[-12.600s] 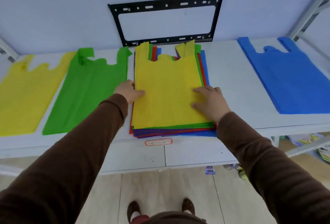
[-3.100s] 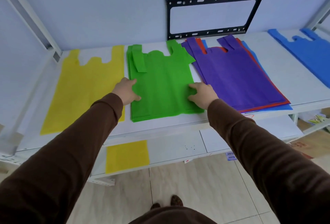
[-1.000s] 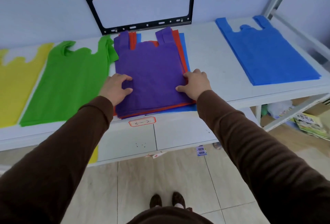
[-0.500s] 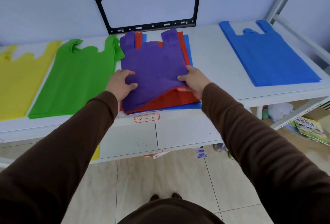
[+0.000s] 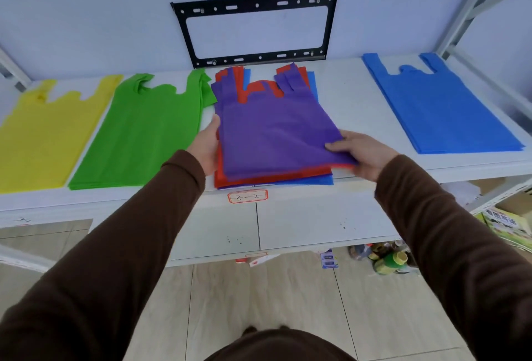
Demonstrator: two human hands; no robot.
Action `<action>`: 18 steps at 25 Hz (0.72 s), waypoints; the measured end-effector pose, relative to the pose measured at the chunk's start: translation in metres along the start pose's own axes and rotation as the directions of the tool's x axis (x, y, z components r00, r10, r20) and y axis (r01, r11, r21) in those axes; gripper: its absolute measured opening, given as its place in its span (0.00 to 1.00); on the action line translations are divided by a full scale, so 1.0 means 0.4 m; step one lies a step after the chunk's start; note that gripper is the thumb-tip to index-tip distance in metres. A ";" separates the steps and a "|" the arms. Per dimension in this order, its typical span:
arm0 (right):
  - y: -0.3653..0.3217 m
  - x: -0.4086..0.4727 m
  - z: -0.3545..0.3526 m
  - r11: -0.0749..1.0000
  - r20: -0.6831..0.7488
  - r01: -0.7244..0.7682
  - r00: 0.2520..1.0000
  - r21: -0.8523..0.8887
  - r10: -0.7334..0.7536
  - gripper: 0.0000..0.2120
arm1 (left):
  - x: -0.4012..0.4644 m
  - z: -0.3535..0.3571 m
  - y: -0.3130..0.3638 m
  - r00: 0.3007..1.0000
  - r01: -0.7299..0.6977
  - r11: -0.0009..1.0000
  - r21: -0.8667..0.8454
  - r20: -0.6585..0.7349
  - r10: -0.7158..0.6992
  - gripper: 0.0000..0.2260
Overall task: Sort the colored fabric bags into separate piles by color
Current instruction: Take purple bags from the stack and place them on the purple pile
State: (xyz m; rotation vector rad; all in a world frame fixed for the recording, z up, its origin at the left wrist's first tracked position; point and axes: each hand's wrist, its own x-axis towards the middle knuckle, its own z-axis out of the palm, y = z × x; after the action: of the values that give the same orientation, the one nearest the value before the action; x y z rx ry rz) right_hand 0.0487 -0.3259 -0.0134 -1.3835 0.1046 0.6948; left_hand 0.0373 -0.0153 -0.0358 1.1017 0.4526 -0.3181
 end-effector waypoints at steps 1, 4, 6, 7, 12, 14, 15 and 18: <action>0.022 -0.018 -0.025 0.989 0.022 -0.025 0.999 -0.143 0.028 0.17 | 0.016 0.009 -0.006 0.998 -0.029 0.998 0.062 -0.054 0.032 0.24; 0.050 -0.025 -0.057 0.957 -0.080 -0.069 0.996 -0.281 0.048 0.21 | 0.046 0.025 -0.013 0.954 -0.144 0.894 0.423 -0.180 0.238 0.33; 0.055 -0.015 -0.041 0.925 -0.156 -0.041 0.988 -0.377 -0.019 0.22 | 0.066 0.021 -0.017 0.938 -0.178 0.776 0.605 -0.135 0.320 0.42; 0.060 -0.010 -0.031 0.902 -0.181 -0.032 0.982 -0.430 -0.052 0.22 | 0.087 0.007 -0.025 0.932 -0.182 0.726 0.663 -0.119 0.342 0.45; 0.059 0.001 -0.032 0.887 -0.191 -0.024 0.979 -0.462 -0.073 0.22 | 0.074 0.025 -0.017 0.948 -0.177 0.765 0.619 -0.101 0.301 0.41; 0.051 0.003 -0.030 0.842 -0.153 0.013 0.982 -0.540 -0.113 0.24 | 0.062 0.047 -0.016 0.962 -0.188 0.810 0.556 -0.062 0.266 0.39; 0.049 0.006 -0.027 0.802 -0.133 0.032 0.981 -0.596 -0.138 0.25 | 0.058 0.053 -0.014 0.966 -0.180 0.809 0.560 -0.056 0.254 0.39; 0.048 0.036 -0.027 0.768 -0.189 0.068 0.952 -0.637 -0.240 0.25 | 0.072 0.043 -0.006 0.935 -0.232 0.735 0.637 -0.063 0.349 0.43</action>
State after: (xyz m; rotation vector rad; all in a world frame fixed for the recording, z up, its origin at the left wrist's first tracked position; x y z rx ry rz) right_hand 0.0541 -0.3298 -0.0389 -2.1054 -0.0442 0.4078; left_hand 0.0644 -0.0327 -0.0456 1.8466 0.3255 -0.0788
